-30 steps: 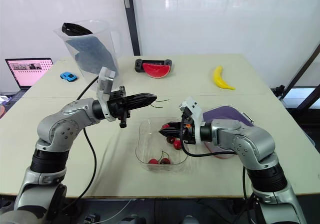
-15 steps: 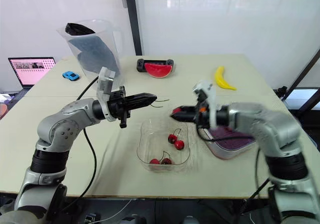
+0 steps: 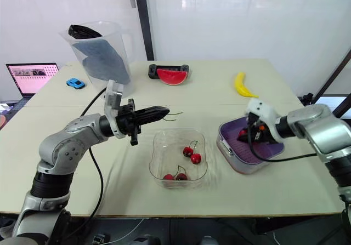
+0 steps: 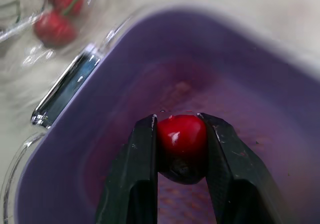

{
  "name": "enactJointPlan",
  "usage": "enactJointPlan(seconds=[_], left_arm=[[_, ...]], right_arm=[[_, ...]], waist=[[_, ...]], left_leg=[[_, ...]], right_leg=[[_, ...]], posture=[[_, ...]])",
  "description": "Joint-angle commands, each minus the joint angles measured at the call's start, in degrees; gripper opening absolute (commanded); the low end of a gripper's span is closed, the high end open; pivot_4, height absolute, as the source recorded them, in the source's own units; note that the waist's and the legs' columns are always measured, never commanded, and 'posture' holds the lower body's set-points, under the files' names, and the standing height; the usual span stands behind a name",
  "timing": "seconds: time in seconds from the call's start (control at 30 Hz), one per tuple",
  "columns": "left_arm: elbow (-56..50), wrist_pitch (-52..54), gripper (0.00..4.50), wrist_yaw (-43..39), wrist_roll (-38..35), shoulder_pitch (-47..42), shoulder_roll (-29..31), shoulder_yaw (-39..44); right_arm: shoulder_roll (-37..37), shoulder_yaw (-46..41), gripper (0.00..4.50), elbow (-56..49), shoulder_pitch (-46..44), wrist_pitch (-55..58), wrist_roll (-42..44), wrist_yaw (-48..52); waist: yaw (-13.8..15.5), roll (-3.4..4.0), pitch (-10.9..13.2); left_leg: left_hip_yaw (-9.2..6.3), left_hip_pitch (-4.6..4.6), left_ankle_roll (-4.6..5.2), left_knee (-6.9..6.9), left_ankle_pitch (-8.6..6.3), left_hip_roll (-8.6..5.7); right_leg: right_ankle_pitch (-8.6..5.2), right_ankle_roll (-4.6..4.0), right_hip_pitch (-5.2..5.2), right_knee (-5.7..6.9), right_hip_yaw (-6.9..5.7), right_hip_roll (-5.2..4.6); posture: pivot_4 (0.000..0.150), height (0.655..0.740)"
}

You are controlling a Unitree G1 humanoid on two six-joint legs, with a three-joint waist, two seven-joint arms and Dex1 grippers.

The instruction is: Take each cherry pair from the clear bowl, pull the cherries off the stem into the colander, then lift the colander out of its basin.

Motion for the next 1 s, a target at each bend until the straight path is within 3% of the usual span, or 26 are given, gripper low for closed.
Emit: enactJointPlan(seconds=[0.03, 0.07, 0.3, 0.33, 0.57, 0.67, 0.77, 1.0], left_arm=[[-1.08, -1.77, 0.00, -0.05, 0.36, -0.69, 0.80, 1.61], [-1.05, -1.80, 0.00, -0.05, 0.32, -0.70, 0.82, 1.60], [-0.90, -1.98, 0.00, -0.41, 0.58, -0.48, 0.99, 1.20], [-0.72, -1.98, 0.00, -0.54, 0.60, -0.58, 1.02, 1.19], [-0.60, -1.26, 0.00, -0.63, 0.12, -0.57, 1.41, 1.45], [-0.99, 0.73, 0.00, -0.26, -0.97, 0.04, 3.61, 3.21], [-2.24, 1.81, 0.00, 0.27, -1.64, 1.94, 5.92, 5.27], [-6.33, 5.70, 0.00, 4.76, -4.09, 11.96, 10.93, 12.98]], right_arm=[[1.30, -1.48, 0.84, 1.35, -1.39, -2.09, -2.43, -0.45], [1.92, -1.79, 0.84, 1.88, -1.66, -2.18, -2.77, -0.75], [0.90, -3.82, 4.19, 2.85, -4.27, -1.06, -3.58, 2.00], [0.16, -4.36, 4.46, 2.79, -5.10, -0.84, -3.31, 3.16], [-2.31, -8.50, 4.46, 0.63, -8.86, 5.57, 3.23, 11.19], [1.23, -14.99, 4.46, -3.64, -14.96, 13.76, 15.52, 14.48], [5.80, -16.83, 4.46, -7.43, -18.70, 17.05, 21.86, 13.74], [15.91, -11.33, 4.46, -11.69, -23.91, 14.77, 21.31, 8.03]], waist=[[0.11, 0.00, 0.00], [0.08, 0.00, 0.00], [0.06, 0.00, 0.00], [0.04, 0.01, 0.00], [0.03, 0.02, 0.01], [-0.37, 0.13, 0.08], [-0.45, 0.20, 0.11], [0.05, 0.15, 0.11]], left_leg=[[0.00, 0.00, 0.00, 0.02, 0.00, 0.00], [-0.01, 0.00, 0.00, 0.02, 0.00, -0.01], [-0.01, 0.00, -0.01, -0.01, 0.01, -0.01], [-0.01, 0.00, -0.01, -0.01, 0.01, -0.01], [-0.01, 0.00, -0.01, -0.03, 0.00, 0.00], [0.00, 0.00, 0.00, -0.04, 0.00, 0.01], [-0.03, 0.01, 0.00, -0.12, 0.00, 0.04], [-0.08, -0.01, 0.01, -0.03, -0.01, 0.06]], right_leg=[[0.00, 0.00, 0.02, -0.01, 0.00, 0.00], [0.00, 0.00, 0.02, -0.01, 0.00, 0.00], [0.00, 0.00, 0.01, -0.02, -0.01, 0.00], [0.00, 0.00, 0.00, -0.02, -0.01, 0.01], [0.00, 0.00, 0.02, -0.06, -0.02, 0.01], [0.00, 0.00, 0.00, -0.06, 0.00, 0.01], [0.00, 0.00, -0.06, -0.02, -0.01, 0.05], [0.01, 0.00, -0.01, -0.04, -0.01, -0.04]], posture=[[0.150, 0.7400], [0.150, 0.7400], [0.150, 0.7400], [0.150, 0.7400], [0.150, 0.7400], [0.150, 0.7400], [0.150, 0.7400], [0.150, 0.7400]])
